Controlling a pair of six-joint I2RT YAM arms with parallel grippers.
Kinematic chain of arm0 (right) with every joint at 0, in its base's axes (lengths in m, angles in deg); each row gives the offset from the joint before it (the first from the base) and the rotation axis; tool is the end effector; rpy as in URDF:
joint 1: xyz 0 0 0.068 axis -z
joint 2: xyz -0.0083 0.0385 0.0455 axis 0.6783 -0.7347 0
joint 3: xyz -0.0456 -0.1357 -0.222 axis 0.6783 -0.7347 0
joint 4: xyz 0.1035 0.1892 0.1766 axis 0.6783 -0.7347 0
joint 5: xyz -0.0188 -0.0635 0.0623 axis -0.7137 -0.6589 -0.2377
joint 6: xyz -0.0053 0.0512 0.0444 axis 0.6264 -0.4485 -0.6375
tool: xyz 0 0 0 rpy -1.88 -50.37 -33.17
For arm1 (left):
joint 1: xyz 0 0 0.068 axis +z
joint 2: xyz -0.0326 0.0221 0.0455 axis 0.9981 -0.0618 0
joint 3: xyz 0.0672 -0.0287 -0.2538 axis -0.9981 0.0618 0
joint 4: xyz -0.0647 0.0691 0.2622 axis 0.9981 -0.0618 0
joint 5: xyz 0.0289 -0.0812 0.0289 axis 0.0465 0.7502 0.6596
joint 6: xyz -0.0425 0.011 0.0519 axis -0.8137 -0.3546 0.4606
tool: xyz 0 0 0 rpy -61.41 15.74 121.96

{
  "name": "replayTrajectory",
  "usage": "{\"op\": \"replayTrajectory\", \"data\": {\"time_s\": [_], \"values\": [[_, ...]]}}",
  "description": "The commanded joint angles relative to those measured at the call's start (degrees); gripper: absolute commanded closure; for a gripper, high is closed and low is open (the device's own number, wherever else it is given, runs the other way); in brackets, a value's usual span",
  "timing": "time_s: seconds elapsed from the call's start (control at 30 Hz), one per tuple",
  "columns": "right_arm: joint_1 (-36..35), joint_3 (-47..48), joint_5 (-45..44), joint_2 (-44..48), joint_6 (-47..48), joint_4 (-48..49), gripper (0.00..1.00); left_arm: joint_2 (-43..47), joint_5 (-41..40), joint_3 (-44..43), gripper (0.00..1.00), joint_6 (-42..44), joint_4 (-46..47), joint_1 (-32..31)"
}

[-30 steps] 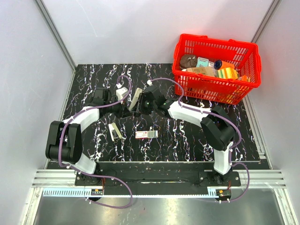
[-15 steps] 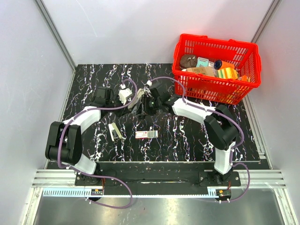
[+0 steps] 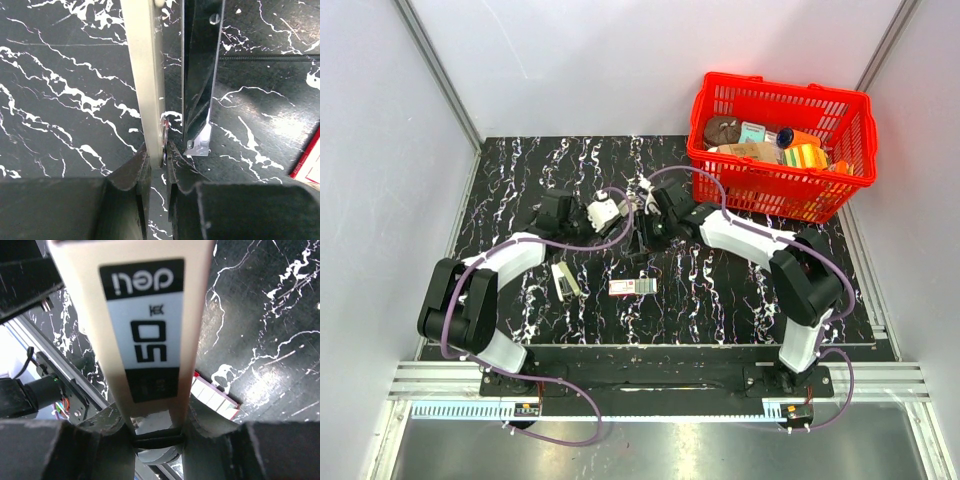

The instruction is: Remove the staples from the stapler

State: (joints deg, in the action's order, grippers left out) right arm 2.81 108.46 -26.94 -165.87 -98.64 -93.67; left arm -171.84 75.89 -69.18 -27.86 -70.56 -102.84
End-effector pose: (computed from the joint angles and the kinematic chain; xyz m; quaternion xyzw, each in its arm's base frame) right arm 0.3173 0.2922 0.1907 -0.1627 0.9024 0.3475 0.1963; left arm 0.3220 -0.1175 0.1645 0.4824 0.7572 -0.1096 0.4265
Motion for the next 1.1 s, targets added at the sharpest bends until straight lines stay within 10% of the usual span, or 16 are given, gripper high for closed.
{"op": "replayTrajectory", "data": {"time_s": [0.0,1.07], "values": [[2.37,-2.37,-7.97,6.74,1.88,-0.9,1.0,-0.62,-8.65,-1.1,1.0,7.59,1.76,0.3],[2.37,-12.31,-10.0,14.04,5.13,-1.77,1.0,-5.46,-26.05,8.99,1.0,25.16,33.1,-7.61]]}}
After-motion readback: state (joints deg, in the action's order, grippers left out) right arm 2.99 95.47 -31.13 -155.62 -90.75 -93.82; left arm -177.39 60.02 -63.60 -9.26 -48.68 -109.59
